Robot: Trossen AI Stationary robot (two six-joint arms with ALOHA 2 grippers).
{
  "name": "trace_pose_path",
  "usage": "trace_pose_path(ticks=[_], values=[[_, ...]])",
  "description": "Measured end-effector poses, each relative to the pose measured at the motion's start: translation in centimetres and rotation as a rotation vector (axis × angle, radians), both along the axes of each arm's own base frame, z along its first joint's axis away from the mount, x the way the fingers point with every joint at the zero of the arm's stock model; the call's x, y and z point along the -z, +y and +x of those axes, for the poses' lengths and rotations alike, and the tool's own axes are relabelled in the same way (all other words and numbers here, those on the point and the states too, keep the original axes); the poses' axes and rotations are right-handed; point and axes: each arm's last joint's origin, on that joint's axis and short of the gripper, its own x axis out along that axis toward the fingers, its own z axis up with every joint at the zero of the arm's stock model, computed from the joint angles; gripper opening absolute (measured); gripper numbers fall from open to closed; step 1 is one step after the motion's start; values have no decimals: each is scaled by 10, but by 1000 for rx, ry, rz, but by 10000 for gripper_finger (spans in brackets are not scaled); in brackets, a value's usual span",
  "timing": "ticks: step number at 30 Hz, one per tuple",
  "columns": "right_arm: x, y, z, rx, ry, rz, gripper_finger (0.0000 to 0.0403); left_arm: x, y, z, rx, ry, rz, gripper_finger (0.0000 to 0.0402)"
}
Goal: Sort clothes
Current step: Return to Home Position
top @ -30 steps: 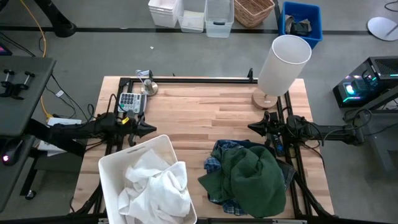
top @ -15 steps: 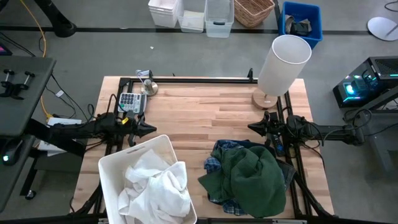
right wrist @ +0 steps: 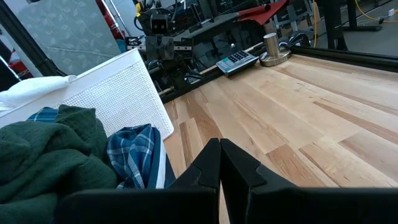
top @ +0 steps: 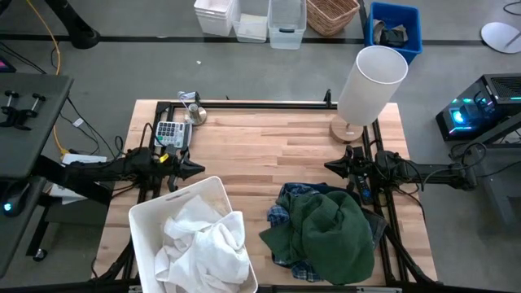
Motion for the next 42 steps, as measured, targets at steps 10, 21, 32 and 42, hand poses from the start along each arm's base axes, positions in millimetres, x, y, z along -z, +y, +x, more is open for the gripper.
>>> trace_pose_path(ticks=[10,21,32,42], values=[[-13,6,-7,-79,-159,-4,0,0,0,0,0,1,0,1],[-8,9,-7,-151,-90,-342,0,1,0,1,-3,18,0,1],[-8,8,-6,-147,-82,-352,0,1,0,1,-2,17,0,1],[-7,8,-6,-146,-80,-286,0,1,0,1,-1,17,0,1]])
